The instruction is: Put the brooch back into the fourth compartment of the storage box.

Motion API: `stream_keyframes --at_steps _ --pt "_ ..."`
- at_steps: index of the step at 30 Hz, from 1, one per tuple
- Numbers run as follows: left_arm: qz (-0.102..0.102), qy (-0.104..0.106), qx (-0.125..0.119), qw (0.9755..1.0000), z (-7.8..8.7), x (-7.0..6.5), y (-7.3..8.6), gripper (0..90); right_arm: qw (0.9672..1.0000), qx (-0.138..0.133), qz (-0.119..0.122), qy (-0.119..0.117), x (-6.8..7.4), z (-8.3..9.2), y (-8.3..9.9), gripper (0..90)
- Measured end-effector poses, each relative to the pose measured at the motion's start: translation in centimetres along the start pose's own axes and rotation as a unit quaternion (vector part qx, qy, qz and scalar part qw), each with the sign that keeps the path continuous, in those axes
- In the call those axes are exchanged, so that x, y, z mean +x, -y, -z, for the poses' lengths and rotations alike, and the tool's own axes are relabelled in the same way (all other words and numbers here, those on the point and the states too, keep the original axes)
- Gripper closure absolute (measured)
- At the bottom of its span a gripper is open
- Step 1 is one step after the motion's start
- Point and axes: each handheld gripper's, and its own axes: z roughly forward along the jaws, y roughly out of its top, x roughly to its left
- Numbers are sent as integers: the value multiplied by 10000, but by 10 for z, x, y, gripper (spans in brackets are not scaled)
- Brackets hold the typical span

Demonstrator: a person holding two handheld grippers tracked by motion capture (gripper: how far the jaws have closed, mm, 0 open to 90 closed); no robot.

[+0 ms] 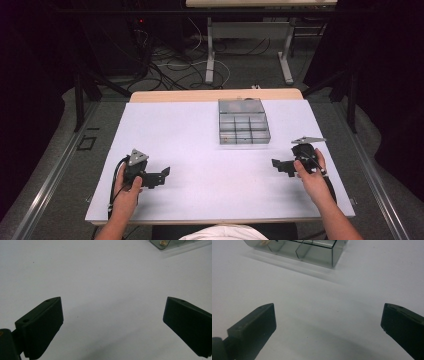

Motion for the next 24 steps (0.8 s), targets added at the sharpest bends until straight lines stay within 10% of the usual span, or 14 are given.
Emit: stream_keyframes --at_steps 24 --pt "-21 -20 -38 10000 0 0 0 30 9992 -57 109 370 -21 -12 19 0"
